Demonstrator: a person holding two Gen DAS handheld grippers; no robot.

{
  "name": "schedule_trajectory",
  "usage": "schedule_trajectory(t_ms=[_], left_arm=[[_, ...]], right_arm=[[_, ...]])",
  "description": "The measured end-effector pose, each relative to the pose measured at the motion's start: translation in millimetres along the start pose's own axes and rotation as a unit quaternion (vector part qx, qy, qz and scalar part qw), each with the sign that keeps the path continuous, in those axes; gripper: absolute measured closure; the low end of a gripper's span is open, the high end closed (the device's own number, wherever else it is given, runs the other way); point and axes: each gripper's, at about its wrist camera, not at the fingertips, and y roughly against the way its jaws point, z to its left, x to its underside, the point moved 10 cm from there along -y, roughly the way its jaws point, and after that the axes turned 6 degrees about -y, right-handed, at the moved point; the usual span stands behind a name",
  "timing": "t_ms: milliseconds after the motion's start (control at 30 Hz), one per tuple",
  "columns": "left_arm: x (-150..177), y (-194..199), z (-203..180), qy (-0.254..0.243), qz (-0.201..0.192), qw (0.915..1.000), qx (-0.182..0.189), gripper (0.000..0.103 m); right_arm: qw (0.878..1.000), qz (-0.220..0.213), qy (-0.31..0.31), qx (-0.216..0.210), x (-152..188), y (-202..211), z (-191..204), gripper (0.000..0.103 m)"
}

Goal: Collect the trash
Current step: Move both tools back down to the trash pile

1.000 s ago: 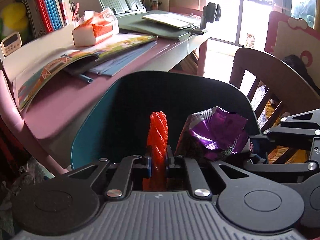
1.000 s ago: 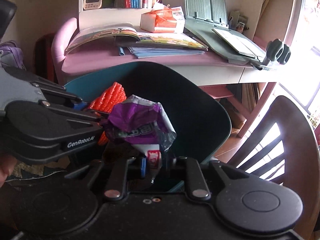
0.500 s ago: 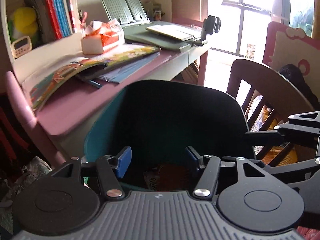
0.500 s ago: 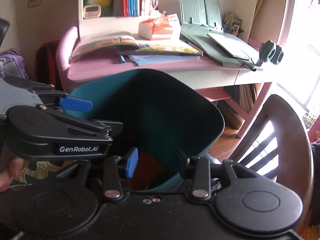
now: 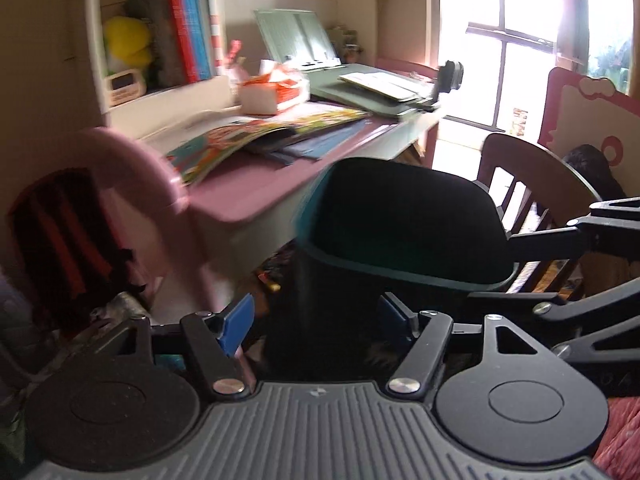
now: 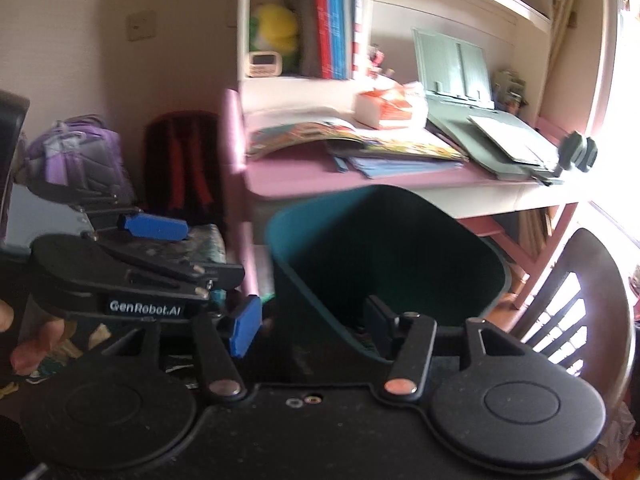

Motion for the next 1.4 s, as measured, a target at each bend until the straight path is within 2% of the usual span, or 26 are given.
schedule_trajectory(t_ms=[333,500,633,800,900,1033,1167,1400], left_arm=[[77,55,81,0.043,0.005,0.9983,-0.038,0.023],[124,71,121,0.069,0.018,0.9959,-0.056,0.023],[159,81,149,0.093,0.025,0.9934,-0.063,0.021],[210,86,184,0.131,0.04,0.9881,-0.069,0.012],[239,81,204,0.152,0.055,0.9839,-0.077,0.004],[284,64,230,0.174,0.083,0.9776,-0.085,0.004],[332,39,253,0.199,0.1,0.972,-0.074,0.004],[415,-13,287,0.209,0.141,0.9637,-0.088,0.004]], right_arm=[[0.997,0.019,0.002,-0.073,20,-14,96,0.045],[0.994,0.038,0.006,-0.101,40,-33,144,0.045],[0.992,0.05,0.01,-0.115,56,-52,177,0.045],[0.99,0.076,0.008,-0.12,84,-80,210,0.044],[0.986,0.105,0.005,-0.126,107,-102,229,0.044],[0.98,0.152,0.0,-0.13,144,-140,252,0.044],[0.972,0.197,-0.008,-0.126,186,-180,270,0.044],[0.953,0.29,-0.03,-0.088,268,-258,280,0.044]])
